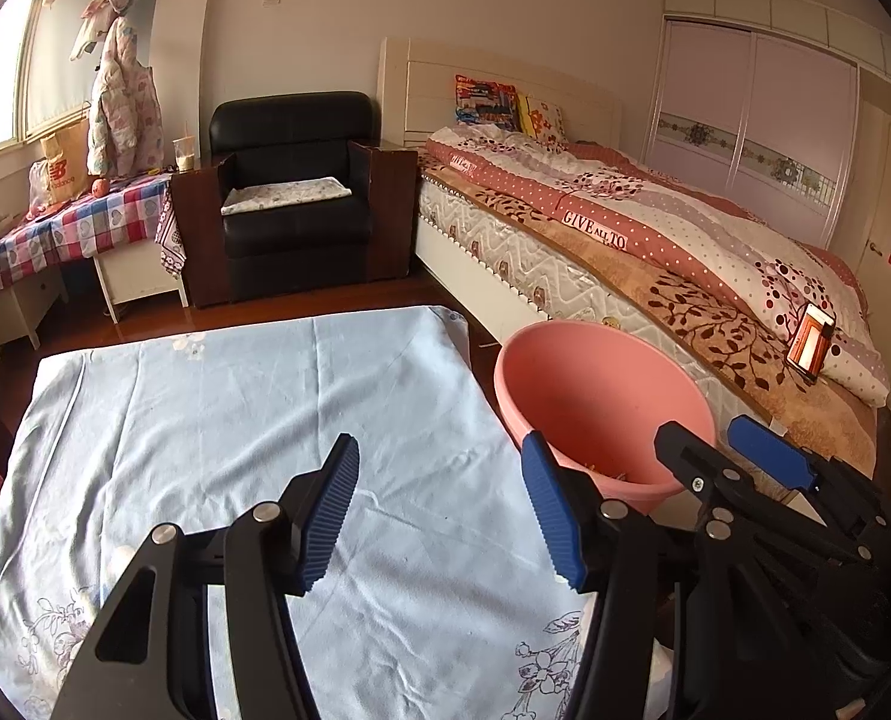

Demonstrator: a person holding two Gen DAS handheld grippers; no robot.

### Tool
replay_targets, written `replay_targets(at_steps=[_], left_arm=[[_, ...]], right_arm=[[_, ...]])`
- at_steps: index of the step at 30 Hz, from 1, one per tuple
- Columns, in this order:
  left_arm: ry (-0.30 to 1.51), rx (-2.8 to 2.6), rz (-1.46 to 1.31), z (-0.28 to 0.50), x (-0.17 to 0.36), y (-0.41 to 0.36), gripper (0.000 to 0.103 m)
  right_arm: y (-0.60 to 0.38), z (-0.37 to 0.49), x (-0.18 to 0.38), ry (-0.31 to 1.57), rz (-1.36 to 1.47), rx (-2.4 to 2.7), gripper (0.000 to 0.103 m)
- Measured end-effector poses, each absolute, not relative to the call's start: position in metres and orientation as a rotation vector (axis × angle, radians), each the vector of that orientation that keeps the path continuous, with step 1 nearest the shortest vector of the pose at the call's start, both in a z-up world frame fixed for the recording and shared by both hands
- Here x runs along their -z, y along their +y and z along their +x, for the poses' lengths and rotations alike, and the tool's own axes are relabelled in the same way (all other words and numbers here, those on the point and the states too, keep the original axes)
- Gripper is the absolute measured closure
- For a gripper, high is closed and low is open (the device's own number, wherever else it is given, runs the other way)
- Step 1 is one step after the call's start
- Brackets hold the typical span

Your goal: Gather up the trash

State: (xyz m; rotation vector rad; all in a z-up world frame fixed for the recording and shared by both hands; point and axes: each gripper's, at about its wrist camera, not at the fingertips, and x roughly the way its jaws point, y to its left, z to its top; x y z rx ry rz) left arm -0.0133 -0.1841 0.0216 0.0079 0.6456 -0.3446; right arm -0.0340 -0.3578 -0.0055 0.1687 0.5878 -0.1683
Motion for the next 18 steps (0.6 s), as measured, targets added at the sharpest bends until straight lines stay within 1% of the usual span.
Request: replay_targets(at_steps=[18], left_arm=[[0.639,0.31,-0.034,-0.006,-0.023,-0.17,0.048]], right_arm=[[-0.351,-0.034,0.007,0.591,0.154,0.161,0.047]])
